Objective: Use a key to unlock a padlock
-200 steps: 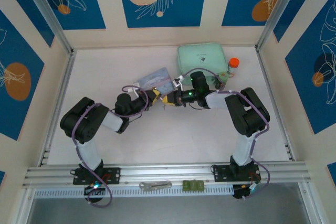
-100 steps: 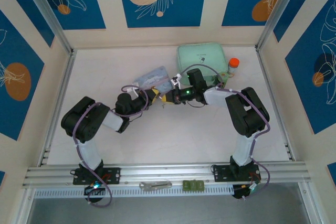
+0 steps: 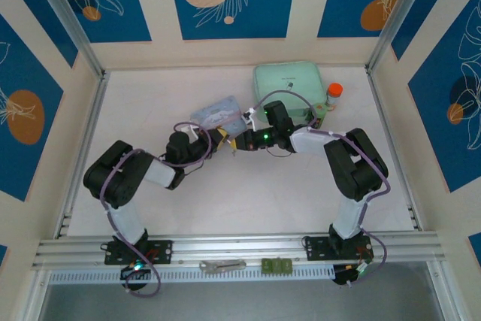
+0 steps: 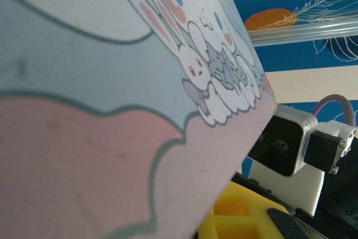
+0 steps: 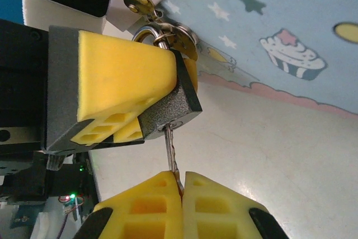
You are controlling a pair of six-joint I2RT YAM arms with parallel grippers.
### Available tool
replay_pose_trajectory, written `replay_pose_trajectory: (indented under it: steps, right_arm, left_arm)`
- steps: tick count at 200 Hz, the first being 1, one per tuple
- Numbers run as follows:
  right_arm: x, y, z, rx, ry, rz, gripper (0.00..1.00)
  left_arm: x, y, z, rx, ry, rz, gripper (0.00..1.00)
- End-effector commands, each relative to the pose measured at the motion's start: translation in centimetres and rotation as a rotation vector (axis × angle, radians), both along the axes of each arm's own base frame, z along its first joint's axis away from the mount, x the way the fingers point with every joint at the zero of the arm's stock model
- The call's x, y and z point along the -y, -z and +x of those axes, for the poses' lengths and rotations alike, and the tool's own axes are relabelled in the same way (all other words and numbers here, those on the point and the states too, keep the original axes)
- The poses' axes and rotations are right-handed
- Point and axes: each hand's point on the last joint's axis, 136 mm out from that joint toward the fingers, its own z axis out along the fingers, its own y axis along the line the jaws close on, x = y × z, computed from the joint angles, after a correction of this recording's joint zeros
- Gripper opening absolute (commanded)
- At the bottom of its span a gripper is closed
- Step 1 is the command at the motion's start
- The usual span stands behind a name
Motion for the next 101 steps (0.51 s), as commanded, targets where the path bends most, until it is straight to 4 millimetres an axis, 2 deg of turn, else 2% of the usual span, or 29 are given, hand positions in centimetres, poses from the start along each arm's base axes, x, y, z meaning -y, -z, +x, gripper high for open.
replay_pose_trajectory:
  steps: [1,29,61,101]
  right_arm:
    - [-0.6,-3.7,4.4,0.262,0.108,0.032,0.0]
    - [-0.7,-3.9,5.5,0.265,0.14,0.035,0.0]
    - [-1.0,-3.6,6.5,0.125,0.154,0.058,0.0]
    - [-0.4,-3.7,6.2,-0.013,0.173,0.143,0.0]
  left_arm:
    - [5.0,-3.2,-4.8,0.074,0.294,-0.025,0.0]
    - [6.0,-3.5,-5.3,0.075,0.324,-0.059,0.0]
    - [8.0,-3.9,-6.5,0.1,0.386,-0.105,0.0]
    - [8.1,-3.9,-6.7,0.119,0.395,-0.155,0.0]
